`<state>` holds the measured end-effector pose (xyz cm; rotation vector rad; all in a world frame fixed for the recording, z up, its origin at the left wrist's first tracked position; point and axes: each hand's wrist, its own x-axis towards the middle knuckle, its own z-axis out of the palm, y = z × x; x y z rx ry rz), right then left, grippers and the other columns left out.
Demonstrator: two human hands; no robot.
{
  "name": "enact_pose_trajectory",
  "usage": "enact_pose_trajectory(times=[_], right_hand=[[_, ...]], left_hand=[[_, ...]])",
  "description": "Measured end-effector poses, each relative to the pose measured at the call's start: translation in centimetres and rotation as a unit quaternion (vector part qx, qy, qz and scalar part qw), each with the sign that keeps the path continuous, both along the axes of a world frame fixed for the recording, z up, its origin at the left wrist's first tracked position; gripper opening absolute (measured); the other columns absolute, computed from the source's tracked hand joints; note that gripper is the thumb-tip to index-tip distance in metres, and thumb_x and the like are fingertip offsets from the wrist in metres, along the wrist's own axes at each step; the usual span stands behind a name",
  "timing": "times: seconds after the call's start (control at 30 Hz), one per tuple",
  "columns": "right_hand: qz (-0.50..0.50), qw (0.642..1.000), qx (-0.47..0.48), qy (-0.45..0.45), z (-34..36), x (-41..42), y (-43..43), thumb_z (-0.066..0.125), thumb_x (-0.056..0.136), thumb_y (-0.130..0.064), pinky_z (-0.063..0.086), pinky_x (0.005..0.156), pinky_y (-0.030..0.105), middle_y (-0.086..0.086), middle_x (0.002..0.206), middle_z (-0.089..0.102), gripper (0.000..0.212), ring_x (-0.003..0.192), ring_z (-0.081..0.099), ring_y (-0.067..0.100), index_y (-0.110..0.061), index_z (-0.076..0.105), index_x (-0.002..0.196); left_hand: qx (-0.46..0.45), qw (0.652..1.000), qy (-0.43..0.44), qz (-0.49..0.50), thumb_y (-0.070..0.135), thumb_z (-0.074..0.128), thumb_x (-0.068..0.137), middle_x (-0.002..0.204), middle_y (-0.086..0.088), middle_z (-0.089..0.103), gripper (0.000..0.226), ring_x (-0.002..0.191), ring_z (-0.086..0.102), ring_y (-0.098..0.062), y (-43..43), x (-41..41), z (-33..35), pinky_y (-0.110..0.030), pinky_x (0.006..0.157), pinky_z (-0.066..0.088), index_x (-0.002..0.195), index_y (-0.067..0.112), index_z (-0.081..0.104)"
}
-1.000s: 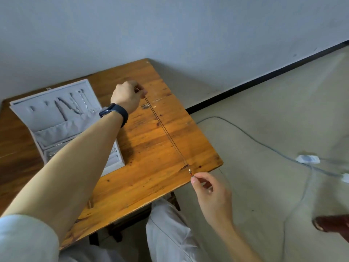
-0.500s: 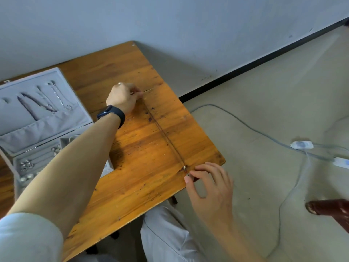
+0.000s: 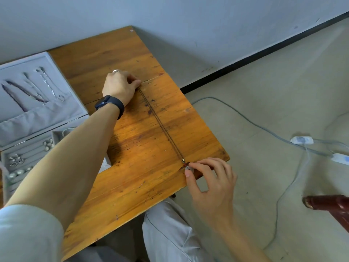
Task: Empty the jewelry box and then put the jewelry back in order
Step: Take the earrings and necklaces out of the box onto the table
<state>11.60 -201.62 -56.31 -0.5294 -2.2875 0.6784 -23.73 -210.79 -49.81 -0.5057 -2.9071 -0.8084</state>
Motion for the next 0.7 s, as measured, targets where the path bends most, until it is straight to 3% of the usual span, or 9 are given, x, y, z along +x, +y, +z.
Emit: enact_pose_trajectory(times=[0.13, 0.4, 0.7], right_hand=[[0.005, 1.000, 0.009, 0.002, -0.1, 0.0, 0.2, 0.070, 0.091, -0.041, 0.037, 0.091, 0.035, -0.018, 0.104, 0.064, 0.009, 0.112, 0.055, 0.011, -0.035, 0.073, 0.097], [0.011, 0.999, 0.033, -0.001, -0.6, 0.0, 0.6, 0.068, 0.093, -0.044, 0.034, 0.093, 0.031, -0.016, 0.106, 0.065, 0.015, 0.111, 0.055, 0.012, -0.035, 0.074, 0.103], [0.020, 0.999, 0.029, -0.018, -0.7, 0.7, 0.5, 0.066, 0.095, -0.045, 0.037, 0.094, 0.030, -0.015, 0.111, 0.064, 0.023, 0.117, 0.052, 0.013, -0.033, 0.073, 0.113]], left_hand=[[-0.007, 1.000, 0.009, 0.008, 0.046, 0.065, 0.092, 0.110, -0.003, 0.064, 0.023, 0.101, 0.060, -0.023, 0.0, 0.0, -0.2, -0.039, 0.077, 0.054, 0.099, 0.026, 0.074], [-0.006, 0.998, 0.049, -0.028, 0.047, 0.057, 0.097, 0.119, -0.001, 0.063, 0.029, 0.118, 0.049, -0.025, -1.0, 0.3, -1.5, -0.035, 0.083, 0.044, 0.110, 0.028, 0.075], [-0.027, 0.999, 0.004, -0.044, 0.048, 0.047, 0.102, 0.110, -0.008, 0.065, 0.040, 0.107, 0.056, -0.028, -1.0, 0.8, -0.2, -0.032, 0.077, 0.042, 0.111, 0.019, 0.073]])
